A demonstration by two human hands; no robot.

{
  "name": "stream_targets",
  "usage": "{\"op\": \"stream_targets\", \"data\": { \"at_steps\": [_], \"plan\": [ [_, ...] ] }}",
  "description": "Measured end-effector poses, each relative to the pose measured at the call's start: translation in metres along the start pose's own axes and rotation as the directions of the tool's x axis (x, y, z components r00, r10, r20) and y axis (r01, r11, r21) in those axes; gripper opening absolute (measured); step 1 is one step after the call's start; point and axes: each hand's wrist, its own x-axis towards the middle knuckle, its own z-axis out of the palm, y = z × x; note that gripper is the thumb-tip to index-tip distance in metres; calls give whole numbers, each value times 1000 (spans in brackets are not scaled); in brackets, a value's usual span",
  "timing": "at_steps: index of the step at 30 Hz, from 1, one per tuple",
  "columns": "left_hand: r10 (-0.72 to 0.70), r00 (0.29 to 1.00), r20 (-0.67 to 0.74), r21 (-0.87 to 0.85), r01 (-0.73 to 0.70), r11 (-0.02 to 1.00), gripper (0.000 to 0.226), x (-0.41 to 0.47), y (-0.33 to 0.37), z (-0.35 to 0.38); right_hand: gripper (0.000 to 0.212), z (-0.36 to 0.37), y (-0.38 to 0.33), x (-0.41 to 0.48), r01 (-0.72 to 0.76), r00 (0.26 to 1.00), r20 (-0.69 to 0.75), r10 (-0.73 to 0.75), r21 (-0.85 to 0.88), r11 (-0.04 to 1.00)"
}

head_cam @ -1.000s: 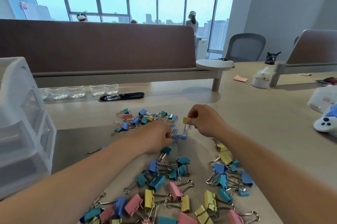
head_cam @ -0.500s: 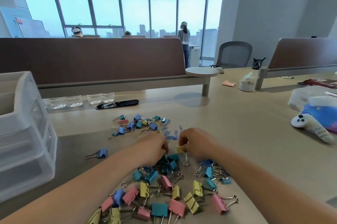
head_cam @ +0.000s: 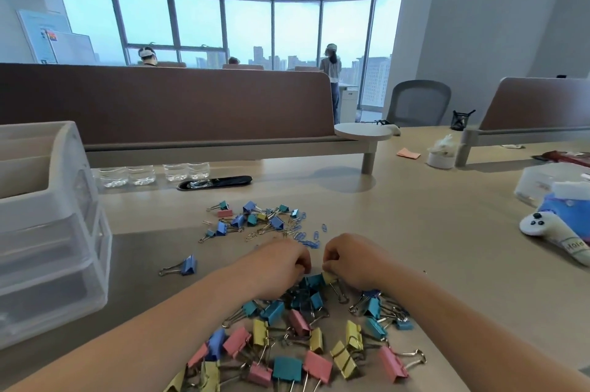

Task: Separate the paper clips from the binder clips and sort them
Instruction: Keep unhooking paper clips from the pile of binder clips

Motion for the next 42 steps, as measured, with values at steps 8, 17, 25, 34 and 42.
{"op": "stream_targets", "data": {
  "at_steps": [8,17,25,34,42],
  "plan": [
    [-78,993,-92,-36,75,997,22,15,-35,-13,7,-3,0,22,26,996,-89,-25,16,1000],
    [-9,996,-88,34,12,999,24,61,-66,-18,22,-7,3,77,104,993,-52,-105,-32,994],
    [1,999,-50,6,-1,1000,25,77,-61,-11,18,0,-1,89,106,994,-31,-107,-48,993],
    [-9,999,-38,-10,9,1000,9,77,-56,-5,5,8,1,88,93,994,-46,-96,-73,993],
    [-31,997,-73,27,33,999,12,72,-66,-7,21,5,4,90,101,991,-79,-105,-58,993]
  ]
}}
